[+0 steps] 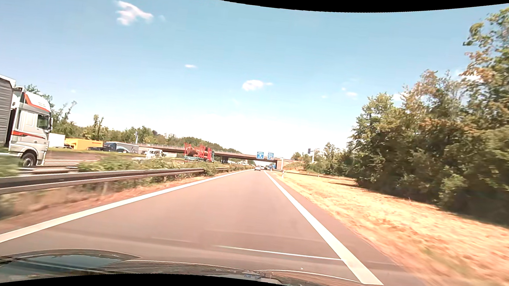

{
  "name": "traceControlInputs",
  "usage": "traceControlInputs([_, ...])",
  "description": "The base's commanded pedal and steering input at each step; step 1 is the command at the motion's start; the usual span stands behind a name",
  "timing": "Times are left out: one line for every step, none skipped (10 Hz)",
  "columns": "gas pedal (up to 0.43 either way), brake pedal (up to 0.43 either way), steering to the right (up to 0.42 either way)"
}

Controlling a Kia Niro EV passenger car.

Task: Follow the waypoints while adhering to traffic rules and regulations

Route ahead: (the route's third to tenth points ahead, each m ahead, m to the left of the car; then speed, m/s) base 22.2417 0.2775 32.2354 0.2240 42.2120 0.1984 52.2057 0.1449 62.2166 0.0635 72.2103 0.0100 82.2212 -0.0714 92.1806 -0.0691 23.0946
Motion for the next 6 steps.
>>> traceControlInputs([0.260, 0.000, -0.002])
traceControlInputs([0.260, 0.000, -0.002])
traceControlInputs([0.260, 0.000, -0.001])
traceControlInputs([0.260, 0.000, -0.001])
traceControlInputs([0.260, 0.000, -0.001])
traceControlInputs([0.248, 0.000, -0.001])
